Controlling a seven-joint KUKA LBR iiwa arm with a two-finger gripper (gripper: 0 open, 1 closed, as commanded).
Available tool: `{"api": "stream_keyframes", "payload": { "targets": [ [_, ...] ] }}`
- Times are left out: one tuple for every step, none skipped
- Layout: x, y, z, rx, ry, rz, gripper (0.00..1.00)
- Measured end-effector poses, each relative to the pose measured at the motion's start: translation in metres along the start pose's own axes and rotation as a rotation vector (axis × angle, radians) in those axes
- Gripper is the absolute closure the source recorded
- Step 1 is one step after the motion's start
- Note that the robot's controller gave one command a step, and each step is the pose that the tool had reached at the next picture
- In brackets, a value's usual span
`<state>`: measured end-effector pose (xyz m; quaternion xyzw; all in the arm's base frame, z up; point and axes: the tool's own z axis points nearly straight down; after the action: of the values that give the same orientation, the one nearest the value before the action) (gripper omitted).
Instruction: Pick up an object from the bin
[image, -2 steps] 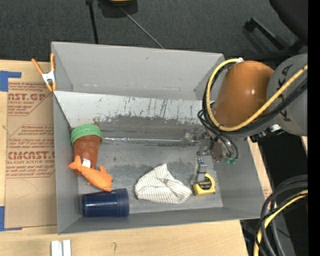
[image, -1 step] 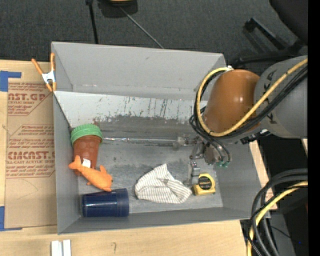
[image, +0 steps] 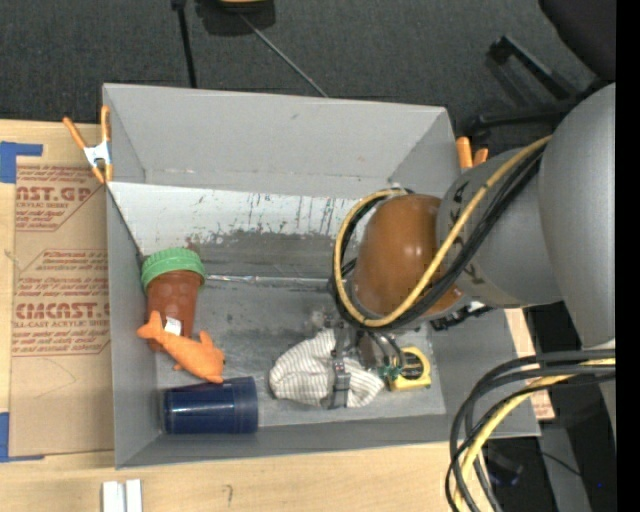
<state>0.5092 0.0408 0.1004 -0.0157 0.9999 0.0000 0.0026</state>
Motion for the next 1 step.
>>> {"api": "stream_keyframes", "payload": {
  "targets": [
    [-0.0121,-0.0223,0.0271,-0.001,0.003,0.053,1.0]
  ]
}}
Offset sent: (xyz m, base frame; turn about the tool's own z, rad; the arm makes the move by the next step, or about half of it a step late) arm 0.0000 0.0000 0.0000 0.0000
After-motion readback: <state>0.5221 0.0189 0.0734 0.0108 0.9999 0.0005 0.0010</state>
